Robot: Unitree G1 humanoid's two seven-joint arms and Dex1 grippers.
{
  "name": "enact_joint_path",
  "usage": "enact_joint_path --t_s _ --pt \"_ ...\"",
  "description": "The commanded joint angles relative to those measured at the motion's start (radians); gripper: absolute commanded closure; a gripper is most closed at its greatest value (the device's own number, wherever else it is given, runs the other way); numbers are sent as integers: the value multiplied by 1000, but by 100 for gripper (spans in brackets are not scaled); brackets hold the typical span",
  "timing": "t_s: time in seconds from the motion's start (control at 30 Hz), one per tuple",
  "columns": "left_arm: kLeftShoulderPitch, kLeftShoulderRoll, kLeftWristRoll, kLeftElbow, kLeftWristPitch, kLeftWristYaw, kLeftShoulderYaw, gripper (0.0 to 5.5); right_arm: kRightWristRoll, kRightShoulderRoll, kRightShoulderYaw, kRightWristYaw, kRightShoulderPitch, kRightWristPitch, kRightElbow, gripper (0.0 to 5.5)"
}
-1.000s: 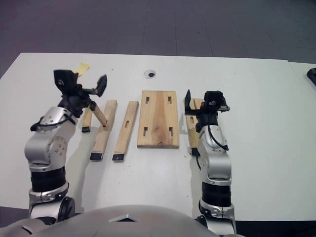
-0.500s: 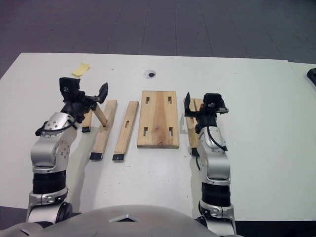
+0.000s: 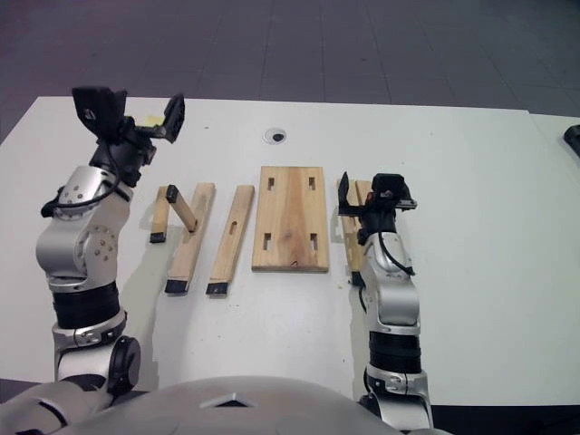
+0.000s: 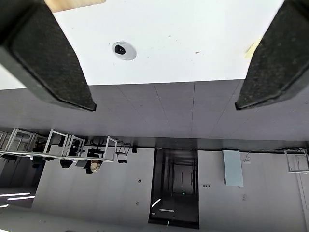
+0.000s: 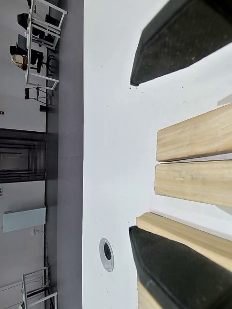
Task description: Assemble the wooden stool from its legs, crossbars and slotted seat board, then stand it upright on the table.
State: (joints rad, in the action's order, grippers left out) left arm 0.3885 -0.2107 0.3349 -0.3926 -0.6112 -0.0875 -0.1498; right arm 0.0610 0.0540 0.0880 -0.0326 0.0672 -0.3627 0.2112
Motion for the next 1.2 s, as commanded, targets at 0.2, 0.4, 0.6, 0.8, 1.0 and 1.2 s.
enact_joint_path --t_s 0.2,0.4,0.6,0.8,1.0,1.2 --pt "-220 9 -170 136 56 31 161 13 5 25 10 29 79 10 -83 10" --pt "-163 28 -171 167 136 15 151 13 7 50 17 62 98 12 -116 10" --pt "-54 55 -62 64 122 -1 64 13 6 49 22 69 79 22 -126 10" --pt "18 -23 -45 -82 41 0 7 13 6 42 33 54 75 38 -125 10" --pt "-257 -46 40 -320 -154 -33 10 13 4 36 57 28 21 49 -82 10" --pt "-507 -116 44 -428 -192 -83 30 13 4 17 72 -3 -52 55 -33 10"
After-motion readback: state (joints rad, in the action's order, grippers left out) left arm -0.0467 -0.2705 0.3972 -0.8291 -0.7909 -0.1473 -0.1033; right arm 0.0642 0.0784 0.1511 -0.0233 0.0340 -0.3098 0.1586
